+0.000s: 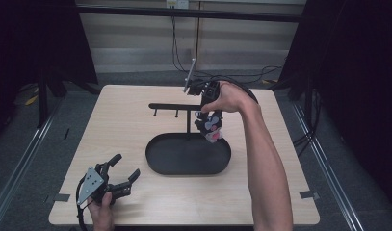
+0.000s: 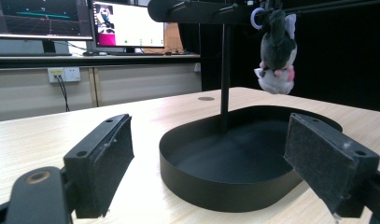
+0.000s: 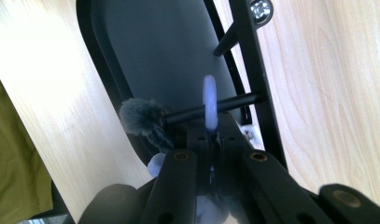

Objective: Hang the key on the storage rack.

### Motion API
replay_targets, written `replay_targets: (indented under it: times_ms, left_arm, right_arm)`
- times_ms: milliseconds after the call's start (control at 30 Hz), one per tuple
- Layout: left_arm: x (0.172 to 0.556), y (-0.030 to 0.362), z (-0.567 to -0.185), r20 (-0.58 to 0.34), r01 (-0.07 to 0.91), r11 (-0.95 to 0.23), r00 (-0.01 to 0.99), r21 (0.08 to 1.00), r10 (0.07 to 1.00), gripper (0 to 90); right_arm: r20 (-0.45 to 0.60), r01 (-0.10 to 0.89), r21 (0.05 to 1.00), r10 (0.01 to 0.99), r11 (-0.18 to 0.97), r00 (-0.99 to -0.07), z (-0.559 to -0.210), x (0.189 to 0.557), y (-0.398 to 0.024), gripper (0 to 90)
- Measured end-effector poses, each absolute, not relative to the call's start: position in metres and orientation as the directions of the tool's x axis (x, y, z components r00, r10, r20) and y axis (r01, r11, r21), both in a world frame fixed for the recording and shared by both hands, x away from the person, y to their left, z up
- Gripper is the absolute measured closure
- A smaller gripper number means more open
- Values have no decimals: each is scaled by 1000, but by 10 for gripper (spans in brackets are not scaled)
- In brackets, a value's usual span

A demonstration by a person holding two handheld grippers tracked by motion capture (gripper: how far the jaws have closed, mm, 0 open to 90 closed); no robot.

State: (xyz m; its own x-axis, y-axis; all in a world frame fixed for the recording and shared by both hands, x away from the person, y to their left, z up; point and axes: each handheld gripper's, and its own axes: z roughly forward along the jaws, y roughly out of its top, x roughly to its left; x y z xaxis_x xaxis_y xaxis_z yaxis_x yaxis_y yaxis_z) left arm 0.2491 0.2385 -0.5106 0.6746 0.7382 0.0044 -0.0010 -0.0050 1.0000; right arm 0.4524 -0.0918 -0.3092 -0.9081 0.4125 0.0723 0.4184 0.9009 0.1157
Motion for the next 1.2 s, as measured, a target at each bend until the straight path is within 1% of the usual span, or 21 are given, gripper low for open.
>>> replay_targets:
  times_ms: [333, 467, 500, 667, 800, 833, 900, 967, 1033, 1200]
  left_arm:
    - [249, 238, -511, -7, 5, 6, 671, 1000, 741, 152]
    - [248, 238, -511, -9, 6, 7, 670, 1000, 742, 152]
    - [249, 238, -511, 2, -1, -3, 674, 1000, 739, 152]
    - [249, 238, -511, 2, -1, -1, 673, 1000, 740, 152]
    - [250, 239, -510, 13, -6, -11, 677, 1000, 736, 153]
    - [250, 239, -510, 7, -2, -8, 675, 1000, 738, 152]
    - [249, 238, -511, -1, 4, -3, 667, 1000, 745, 152]
    - [249, 238, -511, -10, 10, 5, 669, 1000, 743, 153]
    - [249, 238, -511, -6, 10, -1, 670, 1000, 742, 153]
    - [249, 238, -511, -2, 8, -4, 668, 1000, 744, 153]
  right_arm:
    - [84, 416, 139, 408, 899, -909, -311, 450, -95, 869]
    - [77, 413, 121, 406, 903, -911, -315, 448, -96, 862]
    - [73, 411, 116, 405, 904, -911, -316, 448, -96, 863]
    - [86, 418, 144, 409, 897, -908, -318, 446, -99, 858]
    - [80, 425, 154, 417, 892, -905, -314, 443, -103, 819]
    - [84, 430, 173, 421, 886, -903, -314, 442, -104, 810]
    - [90, 433, 173, 423, 885, -901, -313, 440, -106, 781]
    - [97, 444, 176, 434, 879, -896, -311, 437, -108, 773]
    - [112, 453, 188, 439, 872, -892, -311, 435, -110, 735]
    - [109, 463, 203, 450, 863, -886, -312, 426, -114, 673]
